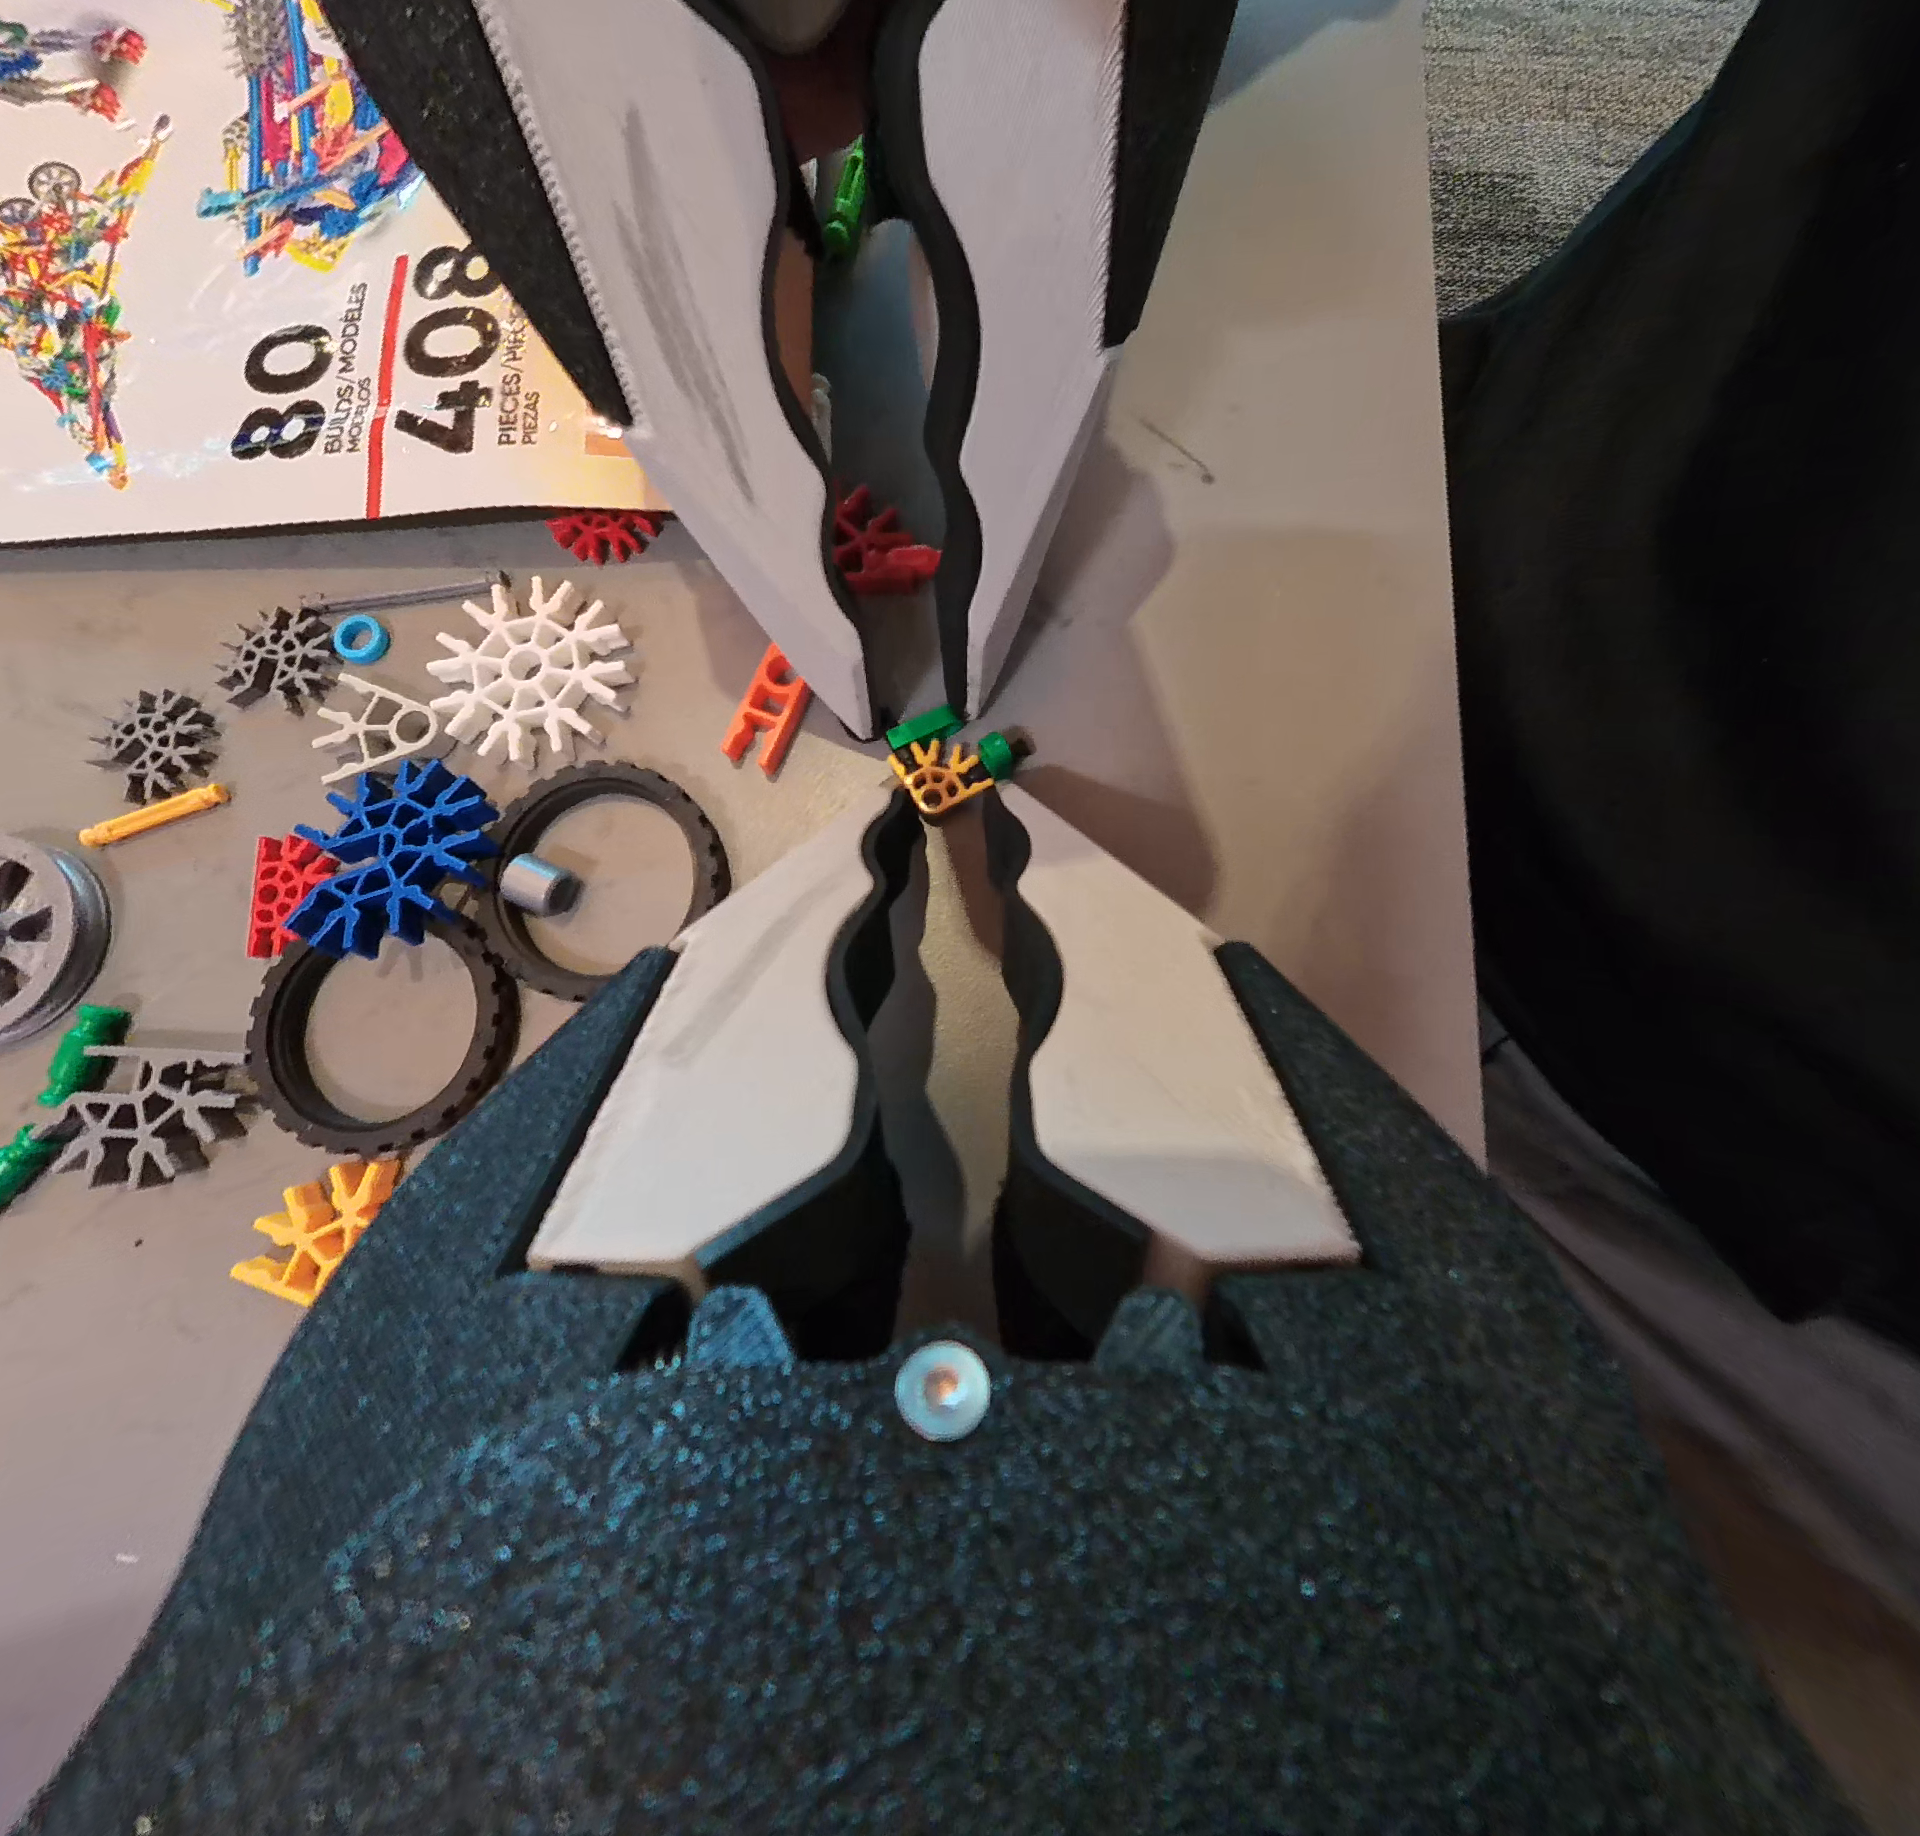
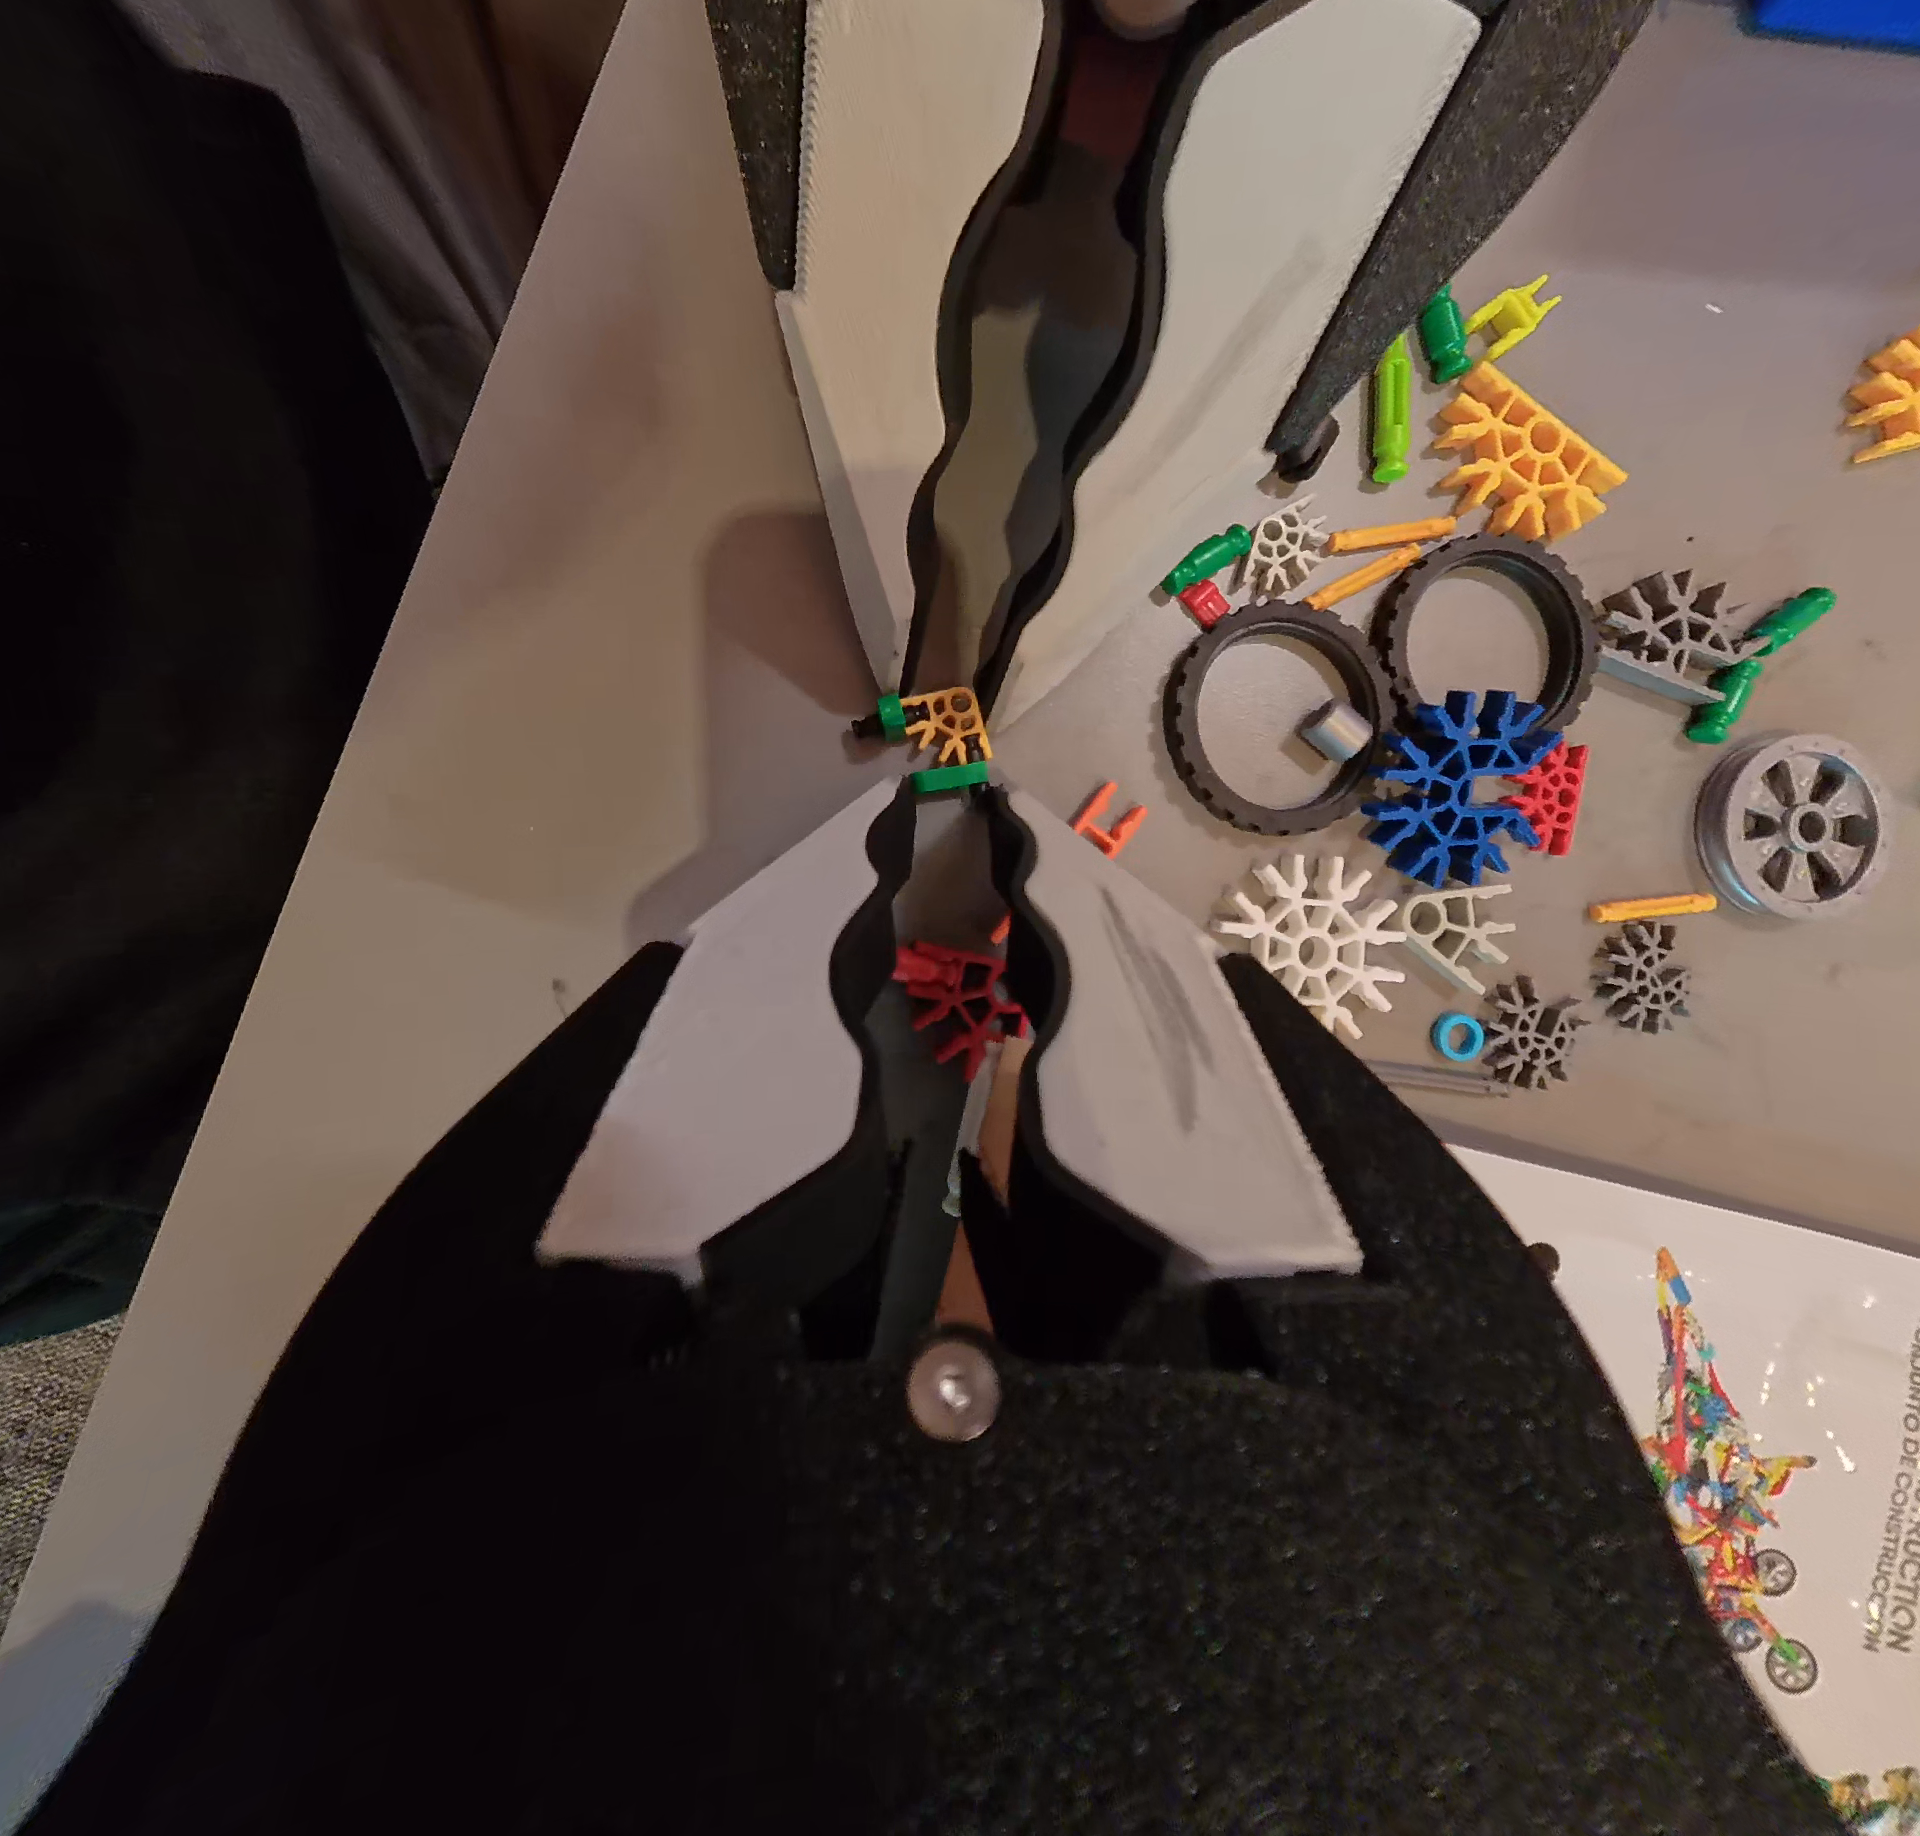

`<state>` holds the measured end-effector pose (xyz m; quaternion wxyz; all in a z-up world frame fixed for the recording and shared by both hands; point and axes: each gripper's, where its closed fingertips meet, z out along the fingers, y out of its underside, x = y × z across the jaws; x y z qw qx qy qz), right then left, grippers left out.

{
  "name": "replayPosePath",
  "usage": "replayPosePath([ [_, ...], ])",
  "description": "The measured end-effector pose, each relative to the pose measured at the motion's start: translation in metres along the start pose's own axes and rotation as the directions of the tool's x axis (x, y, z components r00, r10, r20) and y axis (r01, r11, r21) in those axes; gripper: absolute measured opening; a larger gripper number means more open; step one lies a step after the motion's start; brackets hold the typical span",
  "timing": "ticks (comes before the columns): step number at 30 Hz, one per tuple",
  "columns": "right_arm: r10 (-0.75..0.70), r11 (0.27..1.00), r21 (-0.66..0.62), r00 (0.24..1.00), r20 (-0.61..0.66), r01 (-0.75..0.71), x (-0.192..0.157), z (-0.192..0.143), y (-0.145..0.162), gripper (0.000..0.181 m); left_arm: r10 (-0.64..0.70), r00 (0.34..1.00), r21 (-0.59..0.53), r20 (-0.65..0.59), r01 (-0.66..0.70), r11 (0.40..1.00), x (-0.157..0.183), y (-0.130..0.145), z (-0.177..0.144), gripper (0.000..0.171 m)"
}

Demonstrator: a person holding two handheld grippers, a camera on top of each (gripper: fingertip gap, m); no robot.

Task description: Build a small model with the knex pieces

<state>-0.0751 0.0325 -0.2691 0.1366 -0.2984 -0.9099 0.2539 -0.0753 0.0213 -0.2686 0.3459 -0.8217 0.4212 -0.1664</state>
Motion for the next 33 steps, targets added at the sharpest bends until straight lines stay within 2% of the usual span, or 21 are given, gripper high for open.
replayPosePath([
  [28,-0.089,0.995,-0.035,0.992,0.089,0.093,-0.0004,0.0007,-0.0003,0.011,0.011,0.997,0.004,-0.083,-0.011,1.000,0.0016,-0.0037,0.0036,0.016],
  [33,-0.097,0.994,-0.045,0.992,0.082,0.101,-0.0003,0.0003,0.0006,0.011,0.007,0.998,0.001,-0.064,-0.007,1.000,0.0002,-0.0035,0.0031,0.018],
])
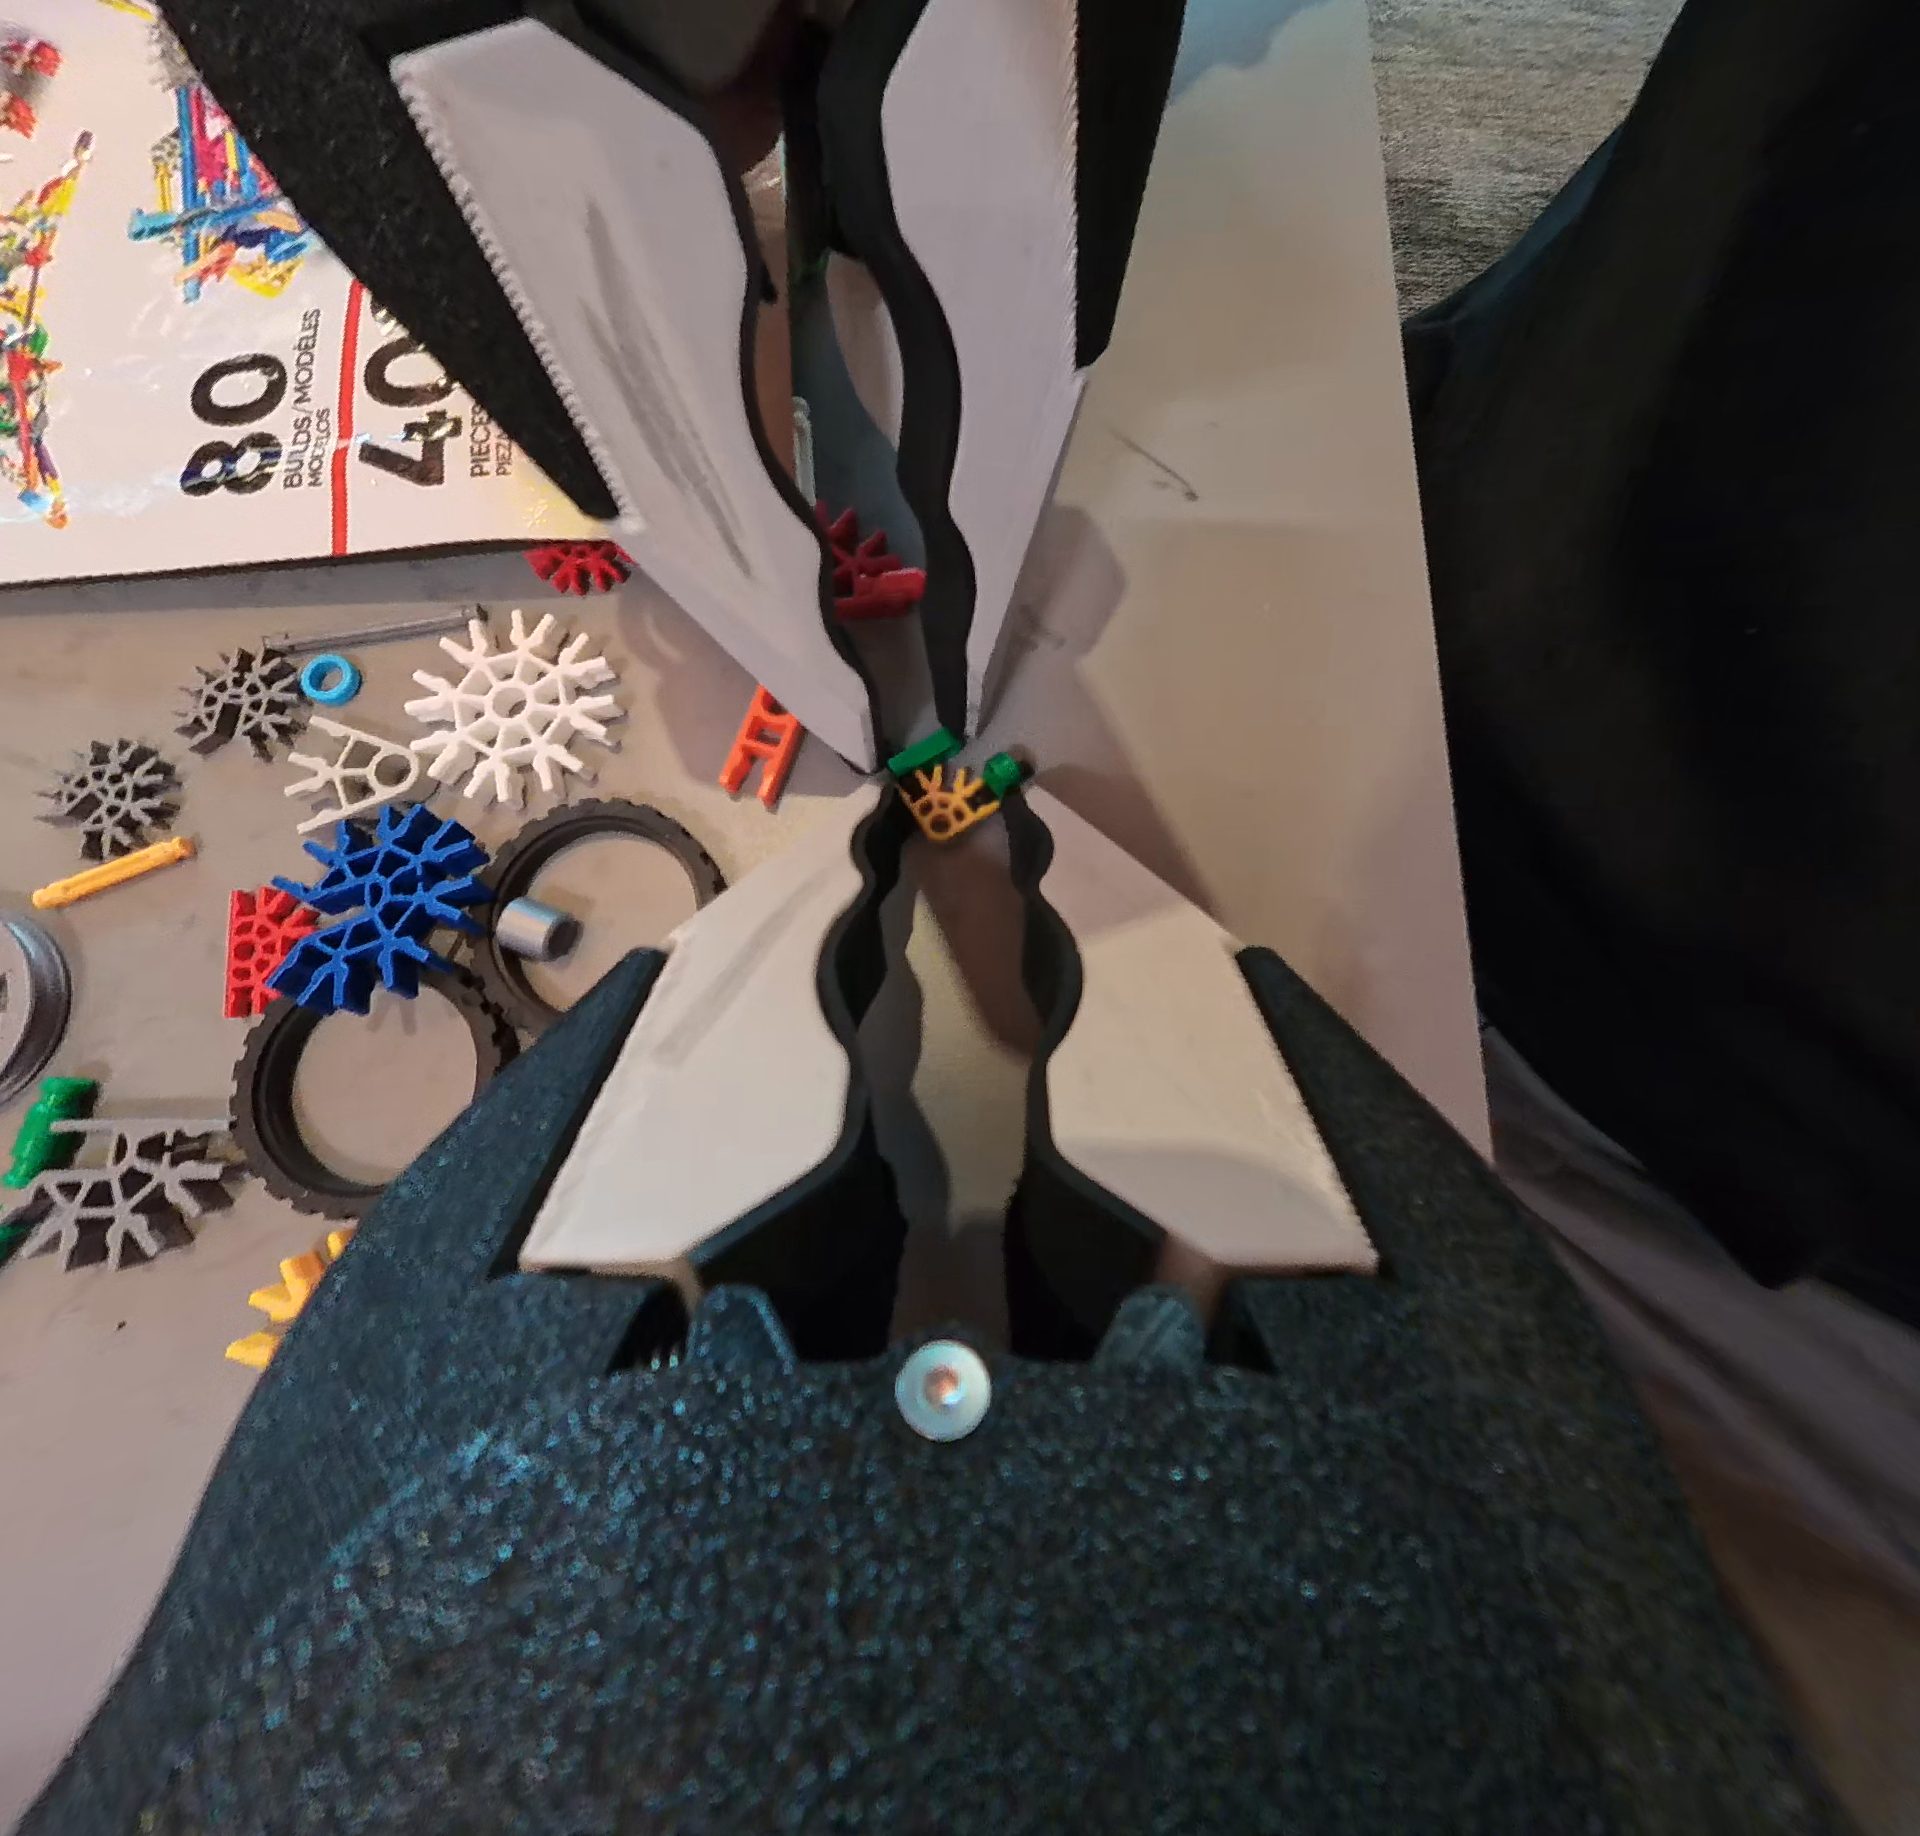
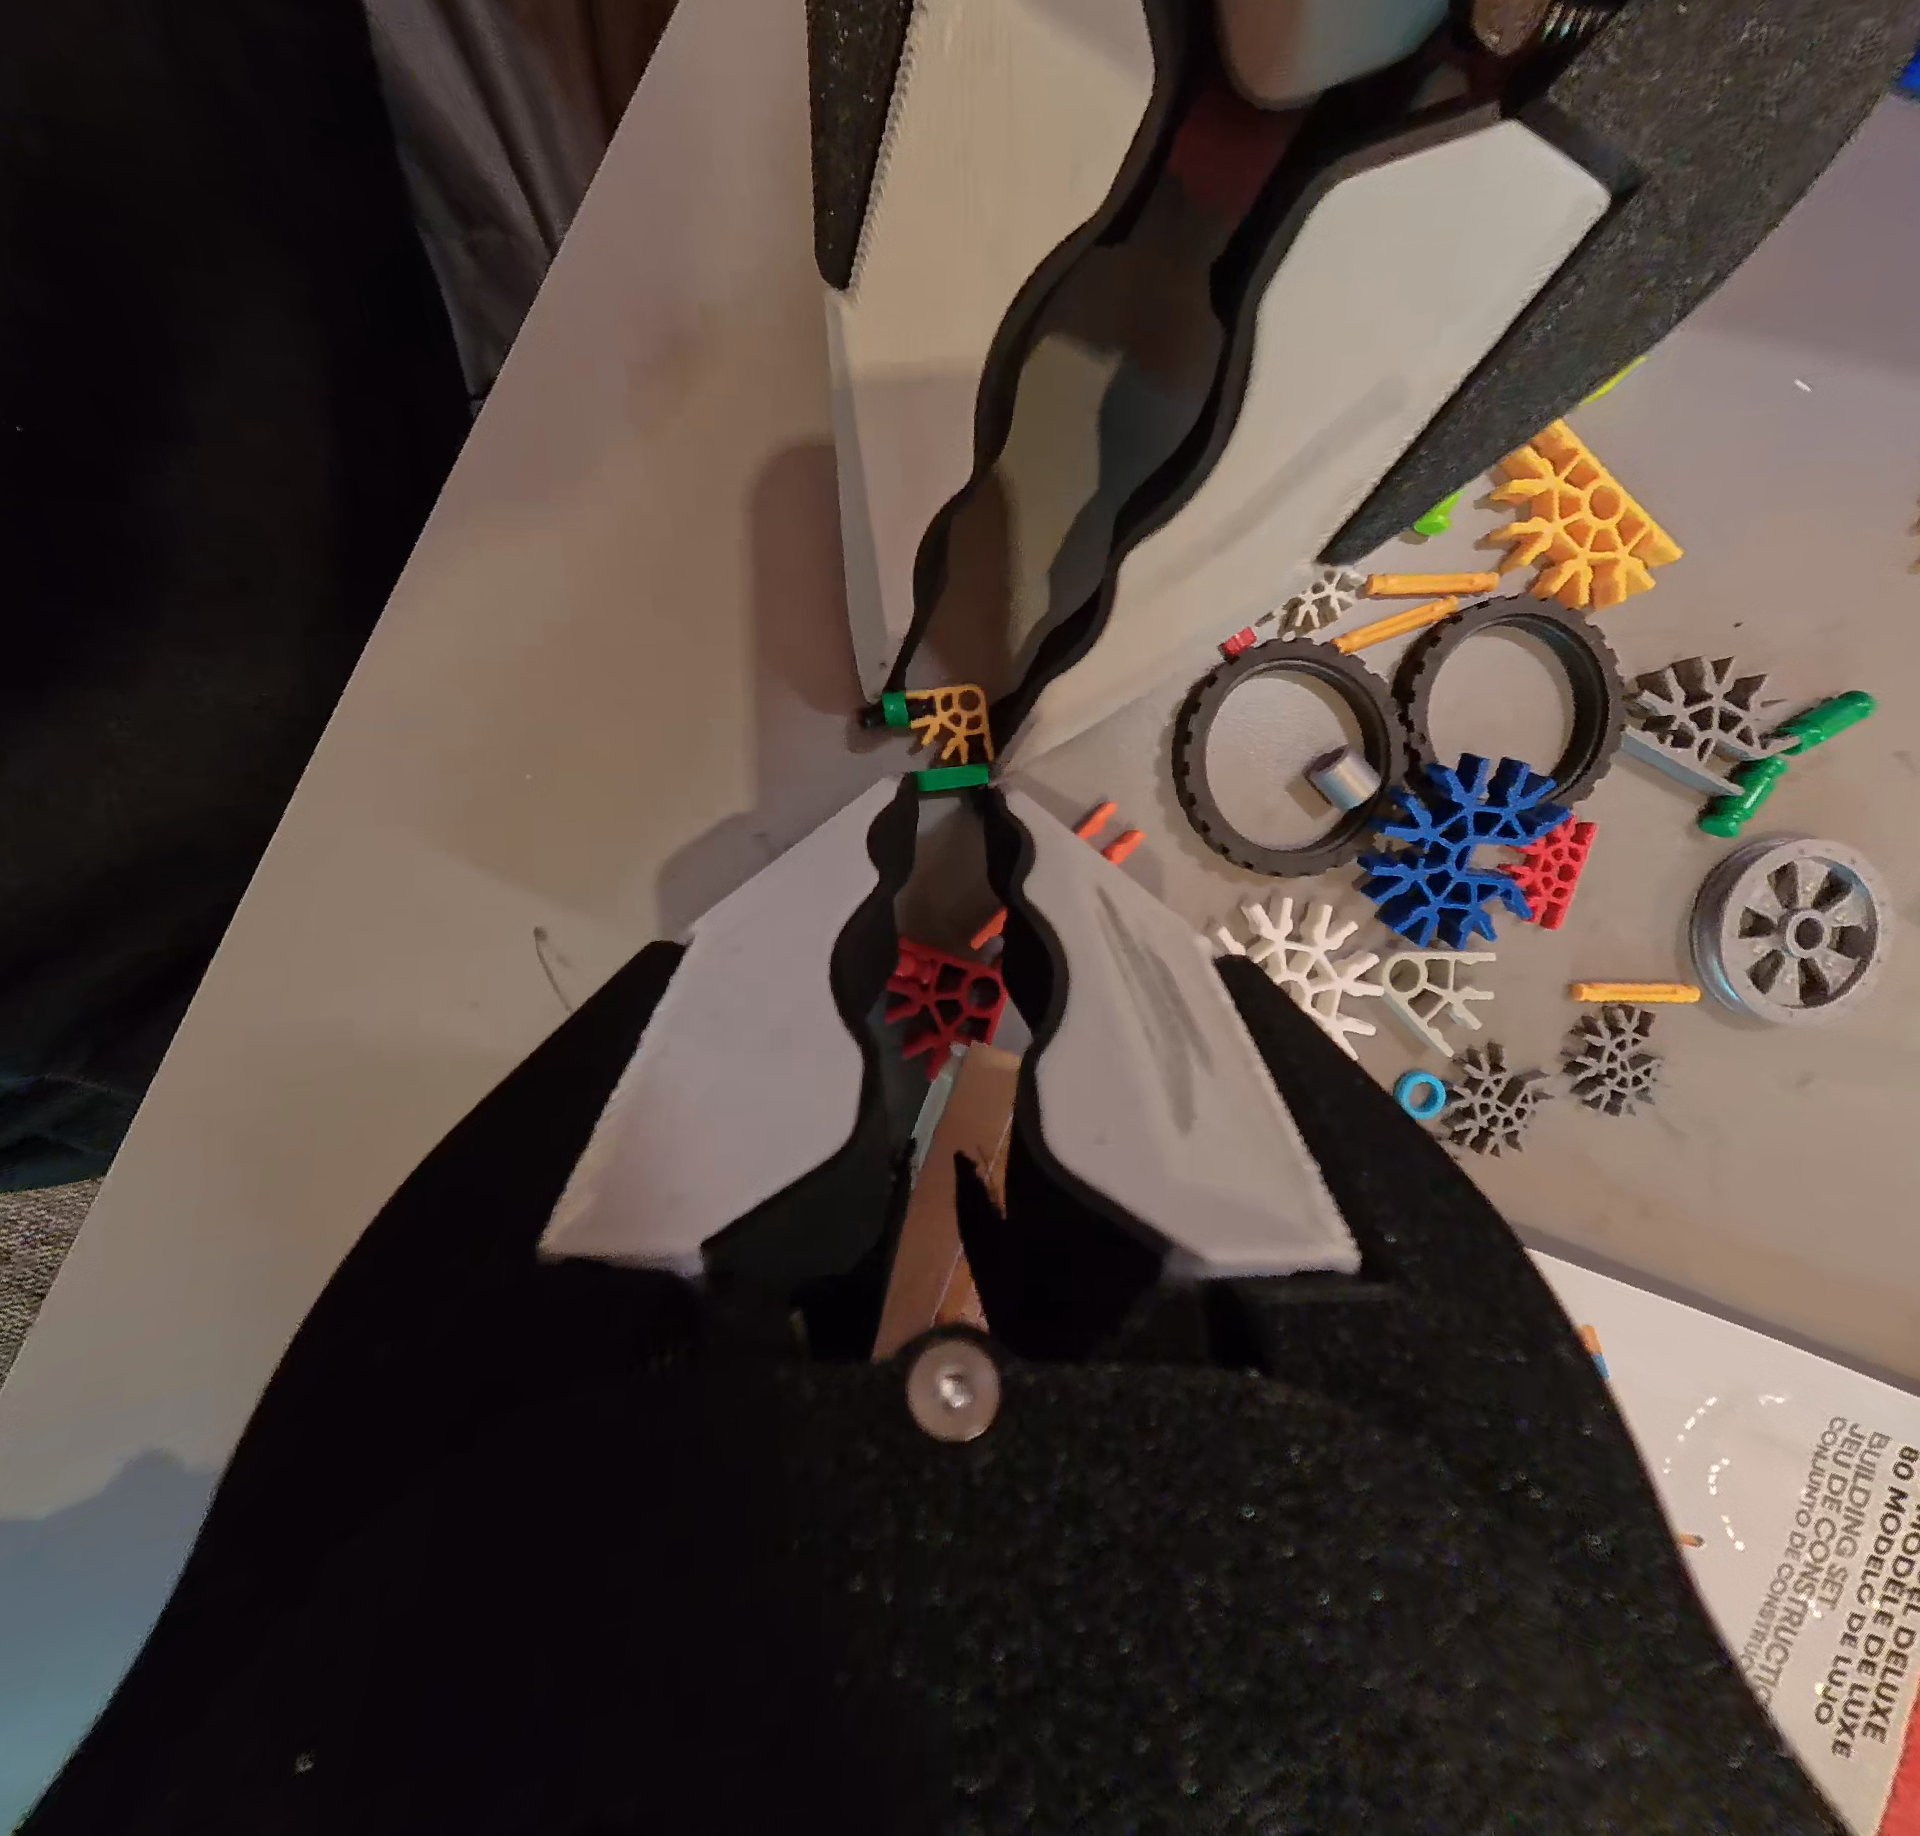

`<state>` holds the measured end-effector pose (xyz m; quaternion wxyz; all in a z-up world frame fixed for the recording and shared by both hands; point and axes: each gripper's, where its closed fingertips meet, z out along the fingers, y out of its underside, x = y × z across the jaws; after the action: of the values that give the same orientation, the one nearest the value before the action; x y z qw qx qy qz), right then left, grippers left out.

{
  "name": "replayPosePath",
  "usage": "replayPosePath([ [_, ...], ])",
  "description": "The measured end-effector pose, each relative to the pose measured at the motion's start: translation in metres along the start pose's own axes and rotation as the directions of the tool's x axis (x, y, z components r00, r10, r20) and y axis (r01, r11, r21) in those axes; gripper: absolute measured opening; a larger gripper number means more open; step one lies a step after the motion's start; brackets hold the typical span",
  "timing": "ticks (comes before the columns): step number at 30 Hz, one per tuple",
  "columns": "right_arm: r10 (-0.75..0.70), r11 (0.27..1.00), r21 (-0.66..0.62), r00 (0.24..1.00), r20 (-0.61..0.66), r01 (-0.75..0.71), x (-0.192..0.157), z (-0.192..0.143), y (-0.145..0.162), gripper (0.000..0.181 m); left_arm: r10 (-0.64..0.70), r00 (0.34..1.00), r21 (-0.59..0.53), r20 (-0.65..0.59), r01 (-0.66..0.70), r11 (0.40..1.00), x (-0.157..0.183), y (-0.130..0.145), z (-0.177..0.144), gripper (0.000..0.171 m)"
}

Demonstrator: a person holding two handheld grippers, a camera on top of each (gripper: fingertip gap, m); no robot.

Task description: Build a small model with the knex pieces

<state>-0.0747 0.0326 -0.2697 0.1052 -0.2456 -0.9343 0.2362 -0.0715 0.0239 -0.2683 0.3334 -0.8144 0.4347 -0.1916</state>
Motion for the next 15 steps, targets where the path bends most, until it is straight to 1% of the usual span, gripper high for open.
replayPosePath([
  [1,0.003,1.000,-0.002,1.000,-0.004,-0.003,0.0002,0.0000,0.0001,0.010,-0.008,1.000,-0.003,0.012,0.008,1.000,-0.0003,0.0013,-0.0012,0.020],
  [7,0.026,1.000,0.003,1.000,-0.017,-0.026,0.0009,0.0000,0.0003,0.009,-0.070,0.990,0.015,0.126,0.068,0.998,-0.0027,0.0060,-0.0080,0.018],
  [12,0.037,0.999,-0.001,0.999,-0.034,-0.037,0.0011,0.0000,0.0001,0.009,-0.079,0.987,0.015,0.141,0.077,0.997,-0.0006,0.0037,-0.0054,0.018],
  [15,0.045,0.999,0.005,0.998,-0.041,-0.045,0.0012,0.0001,-0.0001,0.009,-0.088,0.988,0.018,0.129,0.087,0.996,-0.0009,0.0037,-0.0051,0.017],
])
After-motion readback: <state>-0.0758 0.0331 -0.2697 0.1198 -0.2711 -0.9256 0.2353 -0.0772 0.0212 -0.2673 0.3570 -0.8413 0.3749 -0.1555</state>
